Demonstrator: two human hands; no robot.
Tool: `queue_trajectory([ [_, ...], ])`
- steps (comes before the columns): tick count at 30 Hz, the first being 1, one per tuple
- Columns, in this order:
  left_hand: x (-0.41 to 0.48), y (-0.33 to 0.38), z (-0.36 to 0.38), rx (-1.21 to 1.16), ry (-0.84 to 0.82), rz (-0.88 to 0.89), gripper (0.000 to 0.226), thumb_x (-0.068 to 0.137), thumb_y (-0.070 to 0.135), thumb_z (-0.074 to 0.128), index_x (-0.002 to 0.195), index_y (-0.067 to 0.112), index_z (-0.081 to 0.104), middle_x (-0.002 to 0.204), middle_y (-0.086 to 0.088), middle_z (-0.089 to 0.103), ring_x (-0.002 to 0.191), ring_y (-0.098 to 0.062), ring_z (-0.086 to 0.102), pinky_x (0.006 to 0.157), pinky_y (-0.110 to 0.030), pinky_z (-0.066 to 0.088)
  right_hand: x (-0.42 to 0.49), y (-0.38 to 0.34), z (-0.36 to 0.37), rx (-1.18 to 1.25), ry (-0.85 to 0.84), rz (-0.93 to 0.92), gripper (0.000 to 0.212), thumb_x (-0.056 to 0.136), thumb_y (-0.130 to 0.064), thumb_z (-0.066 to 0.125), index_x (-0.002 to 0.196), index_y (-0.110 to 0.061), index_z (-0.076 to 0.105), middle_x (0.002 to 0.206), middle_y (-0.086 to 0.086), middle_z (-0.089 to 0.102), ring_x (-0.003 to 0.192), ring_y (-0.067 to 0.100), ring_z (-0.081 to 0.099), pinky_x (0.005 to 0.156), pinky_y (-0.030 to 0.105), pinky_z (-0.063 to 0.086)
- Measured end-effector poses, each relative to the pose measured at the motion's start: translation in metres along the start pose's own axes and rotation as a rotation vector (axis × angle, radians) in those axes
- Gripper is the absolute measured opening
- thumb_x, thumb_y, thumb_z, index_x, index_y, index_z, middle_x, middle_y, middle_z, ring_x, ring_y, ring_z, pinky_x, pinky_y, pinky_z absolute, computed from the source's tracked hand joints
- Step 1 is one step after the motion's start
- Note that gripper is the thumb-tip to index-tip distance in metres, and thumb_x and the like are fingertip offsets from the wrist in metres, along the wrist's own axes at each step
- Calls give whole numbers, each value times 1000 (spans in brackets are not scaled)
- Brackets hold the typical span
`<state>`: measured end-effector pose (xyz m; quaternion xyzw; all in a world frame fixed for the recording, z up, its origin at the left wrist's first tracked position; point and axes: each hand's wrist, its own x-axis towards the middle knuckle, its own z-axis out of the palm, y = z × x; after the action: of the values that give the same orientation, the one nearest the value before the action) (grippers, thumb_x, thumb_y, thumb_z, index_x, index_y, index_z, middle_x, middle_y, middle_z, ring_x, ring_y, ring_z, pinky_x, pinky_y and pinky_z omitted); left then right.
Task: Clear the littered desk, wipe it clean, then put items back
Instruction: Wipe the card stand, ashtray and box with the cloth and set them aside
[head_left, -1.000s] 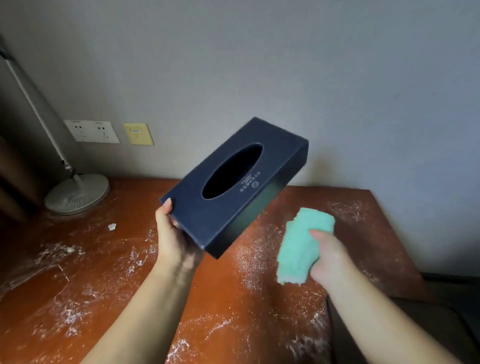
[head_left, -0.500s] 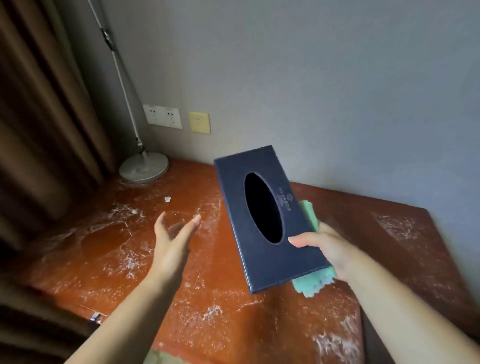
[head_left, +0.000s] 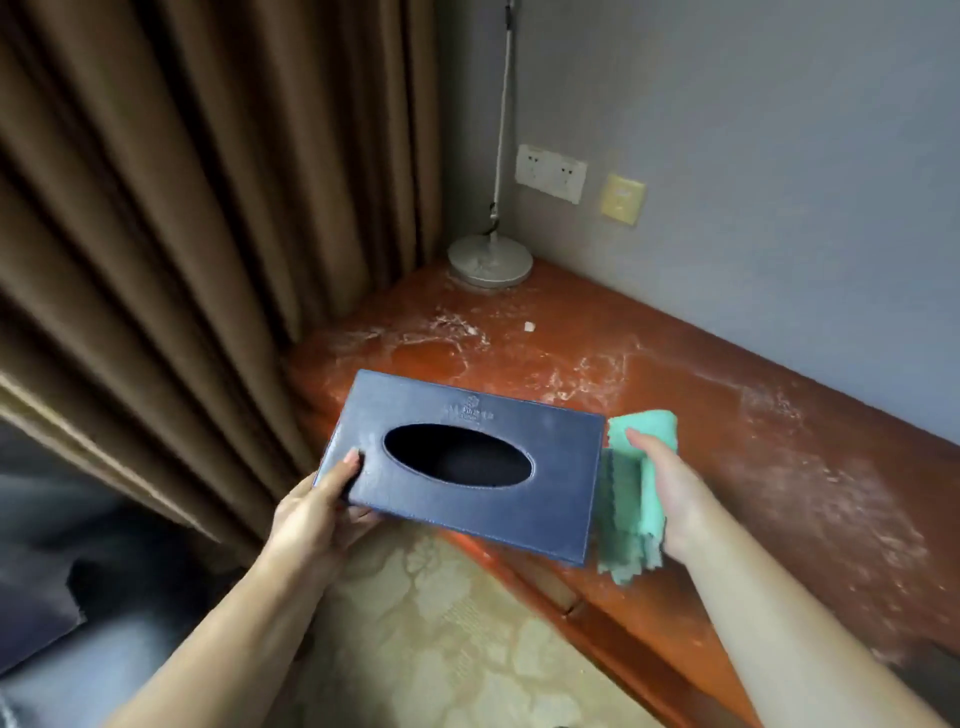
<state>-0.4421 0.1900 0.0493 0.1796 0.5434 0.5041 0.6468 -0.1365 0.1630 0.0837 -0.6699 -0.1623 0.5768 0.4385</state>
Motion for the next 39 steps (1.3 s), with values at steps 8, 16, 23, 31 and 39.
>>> queue_trajectory([
  [8,-39,17,-236,-168,316,57,12,87,12,62,99,11,64,85,-3,73,70,-14,69,68,-34,59,-43,112,235,-215,-364,61,32,80,-24,69,110,-14,64,96,11,72,82,26,69,71,38,57],
  [16,-62,-31,-391,-442,658,-143,4,85,6,64,89,8,62,79,-9,70,76,-26,64,74,-44,55,-50,219,356,-565,-461,295,34,76,-20,75,106,-12,61,94,16,71,83,33,67,83,50,53],
  [23,-57,-95,-487,-582,937,-243,29,85,7,65,113,5,60,104,-13,67,83,-25,64,64,-36,58,-35,324,428,-780,-513,419,42,71,-34,78,106,-18,61,101,13,70,91,34,67,90,53,51],
  [31,-10,-129,-553,-478,1065,-216,36,87,14,65,121,2,58,106,-11,65,92,-23,60,69,-31,50,-3,394,490,-872,-465,263,20,82,-30,71,96,-19,62,93,4,68,87,26,66,87,41,53],
  [39,-1,-108,-534,-627,875,-399,85,91,5,57,150,35,3,155,-6,20,139,-32,29,114,-47,24,-8,401,477,-899,-402,410,22,91,-15,59,113,-11,58,106,16,64,96,35,61,88,44,49],
])
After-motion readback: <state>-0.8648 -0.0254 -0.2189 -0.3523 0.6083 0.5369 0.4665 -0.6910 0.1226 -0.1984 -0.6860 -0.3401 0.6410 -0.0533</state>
